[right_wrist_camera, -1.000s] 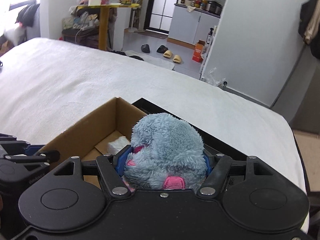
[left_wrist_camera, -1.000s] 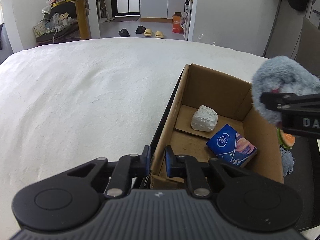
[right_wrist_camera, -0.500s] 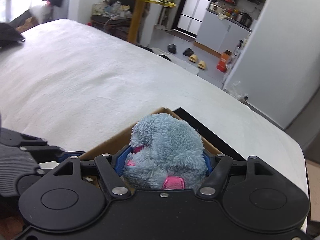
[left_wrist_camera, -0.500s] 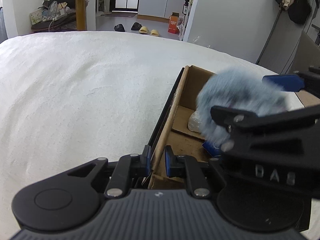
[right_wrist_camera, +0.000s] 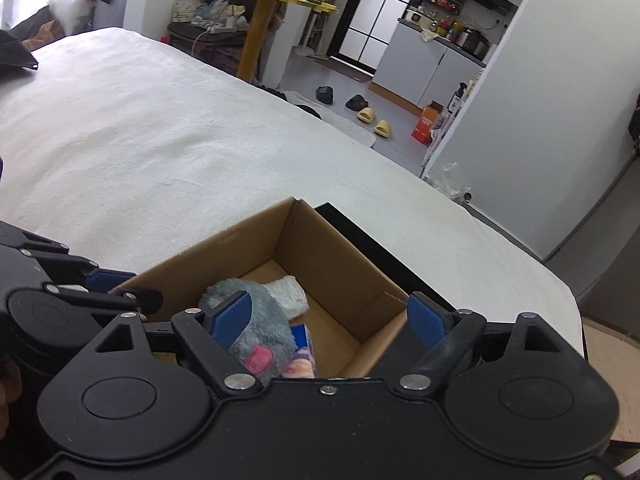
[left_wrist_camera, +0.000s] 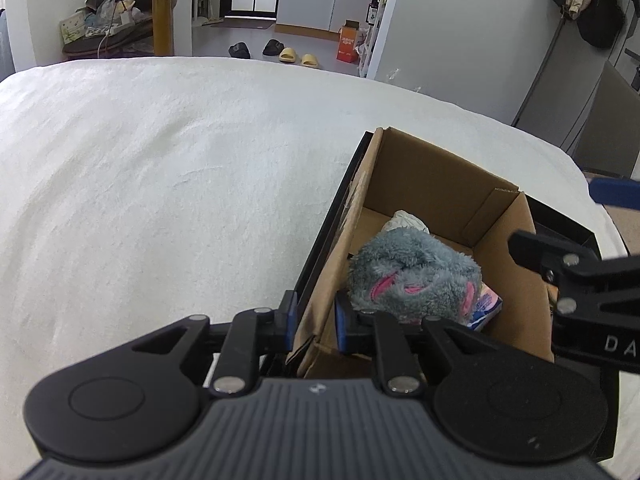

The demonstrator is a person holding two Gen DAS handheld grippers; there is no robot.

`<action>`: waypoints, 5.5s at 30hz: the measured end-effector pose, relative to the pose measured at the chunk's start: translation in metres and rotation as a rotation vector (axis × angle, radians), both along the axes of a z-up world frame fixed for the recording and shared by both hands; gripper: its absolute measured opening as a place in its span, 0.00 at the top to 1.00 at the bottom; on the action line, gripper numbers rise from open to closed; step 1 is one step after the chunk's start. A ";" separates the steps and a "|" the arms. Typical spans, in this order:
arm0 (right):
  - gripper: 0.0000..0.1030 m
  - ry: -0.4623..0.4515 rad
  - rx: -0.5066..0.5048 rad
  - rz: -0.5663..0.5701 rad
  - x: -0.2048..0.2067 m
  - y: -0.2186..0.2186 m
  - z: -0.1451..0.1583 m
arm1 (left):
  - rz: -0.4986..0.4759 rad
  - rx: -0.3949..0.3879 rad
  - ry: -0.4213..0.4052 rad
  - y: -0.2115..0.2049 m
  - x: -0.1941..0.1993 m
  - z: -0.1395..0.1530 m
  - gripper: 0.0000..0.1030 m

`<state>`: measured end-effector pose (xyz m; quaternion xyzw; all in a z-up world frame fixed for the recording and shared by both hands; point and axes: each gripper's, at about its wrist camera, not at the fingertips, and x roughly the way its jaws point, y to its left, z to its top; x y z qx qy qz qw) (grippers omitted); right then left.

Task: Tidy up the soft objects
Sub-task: 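Lift the fluffy ball into the box and open the right gripper, then grasp the blue denim cloth on the tray with the right gripper, then carry the denim cloth into the box and open the right gripper, then grasp the hamburger plush on the tray with the right gripper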

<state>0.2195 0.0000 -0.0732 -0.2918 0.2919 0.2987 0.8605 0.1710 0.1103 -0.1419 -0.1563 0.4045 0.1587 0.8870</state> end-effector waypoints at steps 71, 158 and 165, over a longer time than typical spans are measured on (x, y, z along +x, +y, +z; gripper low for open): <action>0.48 0.216 0.214 -0.422 0.040 -0.151 -0.101 | -0.025 0.374 0.100 -0.069 0.023 0.007 0.24; 0.30 0.083 0.021 -0.058 0.027 -0.080 -0.021 | -0.023 0.168 0.093 -0.032 0.014 0.017 0.63; 0.20 0.134 0.078 -0.130 0.050 -0.110 -0.039 | -0.014 0.239 0.098 -0.038 0.028 0.030 0.37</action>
